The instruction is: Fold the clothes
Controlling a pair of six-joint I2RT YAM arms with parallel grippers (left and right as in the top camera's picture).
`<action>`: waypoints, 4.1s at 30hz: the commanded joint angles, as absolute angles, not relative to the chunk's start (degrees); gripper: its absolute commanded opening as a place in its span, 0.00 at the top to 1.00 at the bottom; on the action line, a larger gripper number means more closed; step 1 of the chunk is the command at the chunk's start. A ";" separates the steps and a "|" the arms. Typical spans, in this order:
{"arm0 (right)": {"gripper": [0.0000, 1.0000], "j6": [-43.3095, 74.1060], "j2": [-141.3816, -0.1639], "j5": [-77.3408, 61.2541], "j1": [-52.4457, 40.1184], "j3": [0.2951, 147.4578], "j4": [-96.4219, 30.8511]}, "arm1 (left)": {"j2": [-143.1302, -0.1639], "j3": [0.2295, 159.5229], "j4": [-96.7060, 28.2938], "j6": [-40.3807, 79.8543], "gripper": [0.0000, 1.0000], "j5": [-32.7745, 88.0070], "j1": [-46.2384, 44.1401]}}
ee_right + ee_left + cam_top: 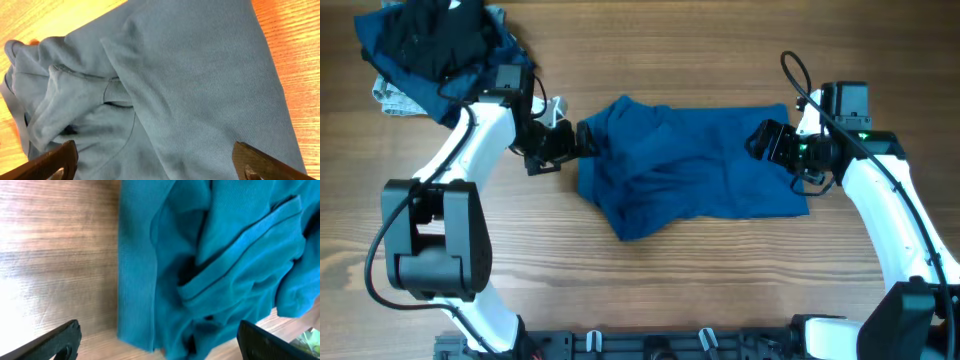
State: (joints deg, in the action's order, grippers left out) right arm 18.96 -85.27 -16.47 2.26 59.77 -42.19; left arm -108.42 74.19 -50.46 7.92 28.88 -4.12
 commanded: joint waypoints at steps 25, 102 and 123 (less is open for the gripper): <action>0.00 16.53 -84.49 -16.97 2.22 60.88 -45.30 | -115.18 68.88 -39.18 2.96 0.00 40.64 1.39; 0.01 16.73 -84.53 -16.91 2.22 60.60 -44.25 | -121.93 91.64 -61.36 9.21 0.96 10.37 2.79; 0.01 17.21 -87.42 -16.23 2.22 57.71 -38.83 | -118.17 106.17 -71.88 15.75 0.96 5.37 -20.05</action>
